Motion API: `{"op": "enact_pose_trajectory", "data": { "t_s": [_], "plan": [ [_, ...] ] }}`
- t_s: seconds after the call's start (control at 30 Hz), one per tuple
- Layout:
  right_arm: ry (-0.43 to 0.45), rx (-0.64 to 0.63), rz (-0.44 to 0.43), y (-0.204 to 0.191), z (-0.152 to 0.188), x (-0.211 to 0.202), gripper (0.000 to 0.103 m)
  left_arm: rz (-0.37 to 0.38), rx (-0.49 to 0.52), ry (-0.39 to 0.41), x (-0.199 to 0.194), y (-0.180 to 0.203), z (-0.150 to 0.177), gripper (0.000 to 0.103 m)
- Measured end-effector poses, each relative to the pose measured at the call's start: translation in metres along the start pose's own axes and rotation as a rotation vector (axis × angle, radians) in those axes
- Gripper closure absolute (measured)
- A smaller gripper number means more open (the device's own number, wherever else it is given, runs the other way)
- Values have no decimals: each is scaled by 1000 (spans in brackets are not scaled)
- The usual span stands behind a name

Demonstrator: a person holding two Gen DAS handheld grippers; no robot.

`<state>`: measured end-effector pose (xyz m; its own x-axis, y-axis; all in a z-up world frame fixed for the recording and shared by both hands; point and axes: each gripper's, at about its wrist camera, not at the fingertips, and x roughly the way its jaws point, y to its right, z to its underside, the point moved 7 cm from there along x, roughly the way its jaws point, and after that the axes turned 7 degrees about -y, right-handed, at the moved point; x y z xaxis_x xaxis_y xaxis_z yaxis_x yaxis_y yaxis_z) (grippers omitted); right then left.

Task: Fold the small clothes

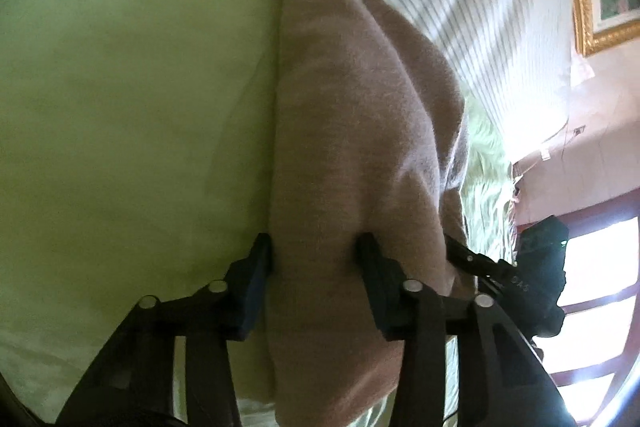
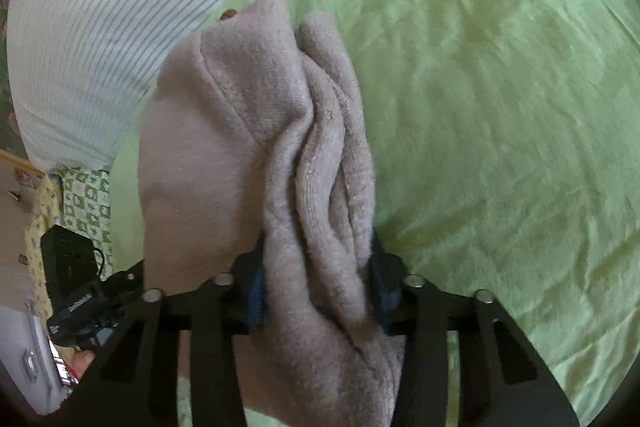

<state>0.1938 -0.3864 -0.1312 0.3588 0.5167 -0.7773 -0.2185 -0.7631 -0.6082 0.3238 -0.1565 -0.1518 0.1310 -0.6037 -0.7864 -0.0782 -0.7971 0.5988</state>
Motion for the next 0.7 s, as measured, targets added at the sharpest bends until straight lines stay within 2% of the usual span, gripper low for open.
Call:
{"op": "enact_pose_trajectory", "data": {
  "t_s": [0.07, 0.13, 0.2, 0.3, 0.37, 0.43, 0.47, 0.53, 0.57, 0.6, 0.67, 0.7],
  "plan": [
    [20, -10, -5, -5, 2, -9, 70, 1, 10, 27, -7, 0, 1, 75],
    [37, -22, -13, -16, 5, -15, 72, 8, 13, 50, -15, 1, 3, 85],
    [57, -29, -32, -26, 7, -21, 73, 9, 17, 75, -27, 0, 6, 103],
    [83, -51, -100, -45, 11, -32, 75, 71, 50, 104, -48, 10, 13, 103],
    [85, -85, -95, -61, 15, -32, 76, 36, 81, 102, -54, 15, 18, 103],
    [81, -114, -53, -68, 18, -32, 76, -16, 68, 90, -53, 9, 22, 103],
    [81, -125, -35, -69, 19, -31, 76, -37, 43, 84, -53, 1, 23, 100],
    [76, -115, -22, -61, 17, -29, 76, -4, 2, 76, -51, -8, 24, 93],
    [75, -107, -24, -57, 16, -30, 76, 0, -16, 71, -51, -14, 25, 81],
    [76, -102, -24, -53, 16, -29, 76, 8, -24, 60, -48, -18, 26, 63],
    [71, -97, -26, -47, 15, -27, 76, 21, -33, 32, -40, -22, 25, 45],
    [69, -93, -41, -43, 13, -26, 76, 25, -32, 21, -35, -23, 24, 44]
  ]
}}
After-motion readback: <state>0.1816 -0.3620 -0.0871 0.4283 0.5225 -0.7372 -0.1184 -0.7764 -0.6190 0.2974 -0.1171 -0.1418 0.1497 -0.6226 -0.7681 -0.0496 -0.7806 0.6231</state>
